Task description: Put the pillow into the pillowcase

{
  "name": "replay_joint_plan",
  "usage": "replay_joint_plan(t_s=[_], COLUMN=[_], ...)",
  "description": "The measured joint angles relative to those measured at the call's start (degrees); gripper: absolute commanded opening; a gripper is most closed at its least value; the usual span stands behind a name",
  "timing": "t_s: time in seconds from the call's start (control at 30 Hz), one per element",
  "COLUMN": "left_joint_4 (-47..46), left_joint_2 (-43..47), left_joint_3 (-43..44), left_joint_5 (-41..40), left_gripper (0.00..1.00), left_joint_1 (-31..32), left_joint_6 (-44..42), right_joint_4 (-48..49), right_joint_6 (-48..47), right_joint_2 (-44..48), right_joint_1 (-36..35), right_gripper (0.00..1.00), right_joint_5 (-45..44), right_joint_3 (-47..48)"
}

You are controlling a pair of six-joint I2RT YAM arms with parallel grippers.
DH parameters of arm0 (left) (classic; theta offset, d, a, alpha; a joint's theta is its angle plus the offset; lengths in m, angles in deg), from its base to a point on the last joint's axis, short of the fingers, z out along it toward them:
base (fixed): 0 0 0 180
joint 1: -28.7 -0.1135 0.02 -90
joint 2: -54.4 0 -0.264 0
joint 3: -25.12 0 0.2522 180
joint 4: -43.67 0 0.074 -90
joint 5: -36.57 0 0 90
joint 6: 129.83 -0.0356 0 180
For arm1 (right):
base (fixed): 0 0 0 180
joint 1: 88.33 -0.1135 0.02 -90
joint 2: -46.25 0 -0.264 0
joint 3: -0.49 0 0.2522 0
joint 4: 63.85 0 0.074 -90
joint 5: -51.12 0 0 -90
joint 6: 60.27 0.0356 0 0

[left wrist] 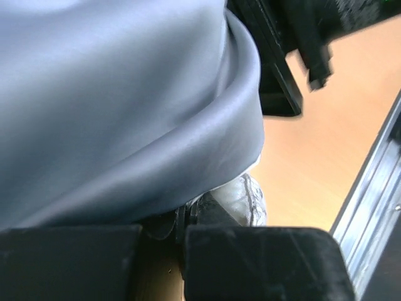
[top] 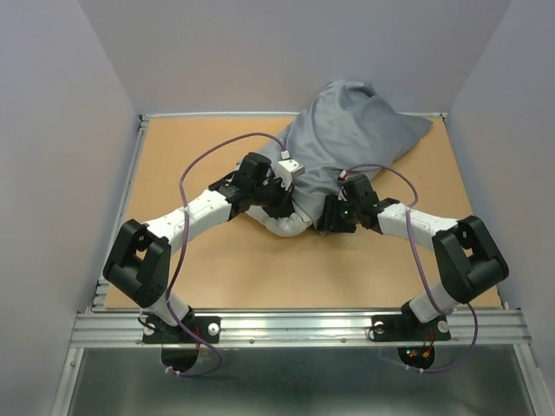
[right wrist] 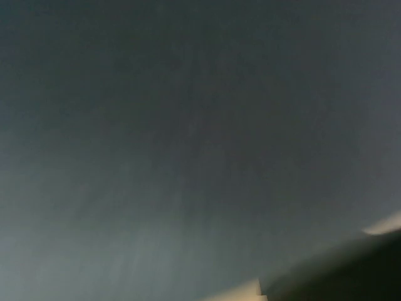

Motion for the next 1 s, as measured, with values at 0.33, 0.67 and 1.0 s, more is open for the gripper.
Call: replay_joint_plan(t_s=[0.33,0.67,1.0], left_joint_4=[-1.09,-12.28,-26.10], left_joint_2=[-0.94,-0.83,0.90], left_joint_3=[3.91,12.70,16.04], left_joint_5=[4.28,8.48,4.90], left_gripper=[0.00,0.00,0.00], left_joint_1=[-3.41,-4.13,-6.91], left_joint_6=[6.54,21.44,41.31], right_joint_4=[0.74,-5.92,-0.52], right_joint_6=[-5.77,-4.42,1.92], right_joint_2=[7.56,16.20,4.26], right_joint_1=[0.20,1.33,0.22], right_gripper=[0.01,0.01,0.01], right_joint_5=[6.08,16.04,22.77], right_joint_3=[1.46,31.41,57.13])
